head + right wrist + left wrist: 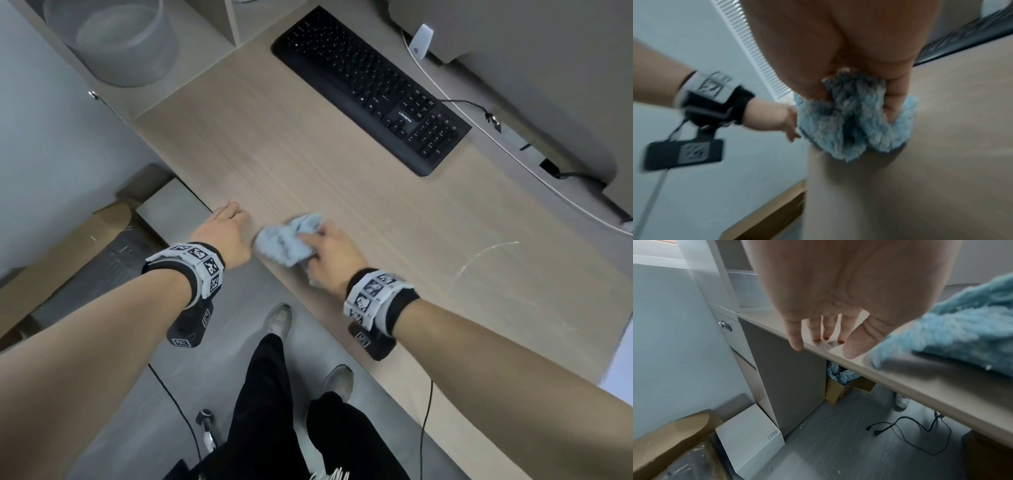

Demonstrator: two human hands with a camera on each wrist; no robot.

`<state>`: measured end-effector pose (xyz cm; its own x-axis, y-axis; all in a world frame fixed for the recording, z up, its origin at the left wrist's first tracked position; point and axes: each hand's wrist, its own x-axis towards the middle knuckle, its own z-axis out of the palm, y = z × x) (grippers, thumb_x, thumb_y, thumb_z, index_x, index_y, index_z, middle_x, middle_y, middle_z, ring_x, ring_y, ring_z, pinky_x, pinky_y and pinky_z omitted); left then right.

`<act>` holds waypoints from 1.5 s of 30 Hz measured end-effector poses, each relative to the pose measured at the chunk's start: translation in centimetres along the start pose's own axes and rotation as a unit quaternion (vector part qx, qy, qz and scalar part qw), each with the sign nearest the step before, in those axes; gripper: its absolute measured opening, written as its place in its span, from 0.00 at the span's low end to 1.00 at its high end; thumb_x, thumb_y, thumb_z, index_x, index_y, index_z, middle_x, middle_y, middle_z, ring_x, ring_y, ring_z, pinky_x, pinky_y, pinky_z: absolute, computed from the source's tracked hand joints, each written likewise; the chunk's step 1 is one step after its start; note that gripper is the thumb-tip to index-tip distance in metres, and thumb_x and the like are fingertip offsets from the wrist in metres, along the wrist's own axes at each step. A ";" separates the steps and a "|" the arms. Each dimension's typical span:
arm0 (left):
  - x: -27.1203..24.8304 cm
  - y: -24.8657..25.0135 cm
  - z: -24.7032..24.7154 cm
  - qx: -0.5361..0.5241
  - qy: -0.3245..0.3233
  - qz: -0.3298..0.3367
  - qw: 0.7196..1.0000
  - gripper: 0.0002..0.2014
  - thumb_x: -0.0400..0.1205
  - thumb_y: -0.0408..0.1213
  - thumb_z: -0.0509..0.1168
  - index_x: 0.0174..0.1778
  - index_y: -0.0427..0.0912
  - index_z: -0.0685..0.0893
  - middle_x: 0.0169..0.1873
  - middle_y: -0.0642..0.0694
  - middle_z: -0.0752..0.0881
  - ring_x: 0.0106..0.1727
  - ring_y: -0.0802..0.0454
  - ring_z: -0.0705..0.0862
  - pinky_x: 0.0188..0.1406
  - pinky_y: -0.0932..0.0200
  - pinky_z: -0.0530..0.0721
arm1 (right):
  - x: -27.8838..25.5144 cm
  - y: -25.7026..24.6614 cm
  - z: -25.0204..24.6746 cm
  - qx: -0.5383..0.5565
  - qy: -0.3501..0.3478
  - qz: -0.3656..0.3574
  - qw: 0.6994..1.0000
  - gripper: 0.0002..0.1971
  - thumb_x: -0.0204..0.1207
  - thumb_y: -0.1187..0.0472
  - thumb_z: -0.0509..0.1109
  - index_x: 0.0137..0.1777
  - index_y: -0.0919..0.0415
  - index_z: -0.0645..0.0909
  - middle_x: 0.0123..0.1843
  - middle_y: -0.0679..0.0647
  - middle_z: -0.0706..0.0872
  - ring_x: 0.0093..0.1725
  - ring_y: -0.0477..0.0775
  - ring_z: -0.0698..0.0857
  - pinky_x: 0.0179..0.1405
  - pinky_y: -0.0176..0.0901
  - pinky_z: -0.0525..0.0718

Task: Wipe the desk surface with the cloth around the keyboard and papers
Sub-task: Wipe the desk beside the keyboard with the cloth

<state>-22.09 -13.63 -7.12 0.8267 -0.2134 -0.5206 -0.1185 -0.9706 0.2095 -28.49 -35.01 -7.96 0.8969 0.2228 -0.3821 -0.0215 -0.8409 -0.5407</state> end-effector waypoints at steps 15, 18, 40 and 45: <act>-2.4 -0.5 1.0 0.012 0.001 0.019 1.000 0.35 0.75 0.29 0.64 0.80 0.34 0.64 0.82 0.41 0.60 0.83 0.46 0.58 0.80 0.58 0.54 | -3.6 -2.1 2.4 0.104 0.004 0.043 0.994 0.23 0.81 0.63 0.65 0.76 0.52 0.76 0.64 0.51 0.71 0.57 0.53 0.77 0.63 0.45 0.78; -2.6 -0.7 1.3 0.016 0.005 0.018 1.000 0.37 0.75 0.30 0.63 0.82 0.36 0.61 0.84 0.44 0.56 0.84 0.47 0.55 0.81 0.56 0.56 | -3.2 2.5 -1.1 0.025 0.078 0.159 0.984 0.22 0.80 0.60 0.65 0.75 0.55 0.76 0.70 0.62 0.71 0.63 0.68 0.79 0.64 0.52 0.77; 0.5 -6.9 -0.5 -0.040 -0.038 -0.030 0.998 0.33 0.74 0.28 0.63 0.79 0.37 0.70 0.81 0.39 0.66 0.84 0.41 0.57 0.82 0.54 0.56 | 11.6 -5.9 -0.2 -0.148 0.038 0.068 0.986 0.28 0.78 0.57 0.66 0.79 0.52 0.67 0.81 0.58 0.64 0.74 0.69 0.65 0.71 0.68 0.72; 0.7 -7.6 -2.0 -0.015 -0.014 -0.065 0.998 0.08 0.77 0.34 0.61 0.46 0.35 0.82 0.51 0.35 0.83 0.56 0.35 0.82 0.56 0.47 0.82 | 7.5 -8.2 4.3 -0.177 -0.069 -0.130 0.973 0.30 0.75 0.62 0.68 0.79 0.49 0.71 0.80 0.54 0.68 0.73 0.62 0.67 0.69 0.63 0.74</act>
<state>-19.52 -6.21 -7.36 0.8180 -0.0901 -0.5681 0.0052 -0.9865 0.1639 -23.47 -24.32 -9.61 0.7831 0.4944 -0.3774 0.3737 -0.8590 -0.3499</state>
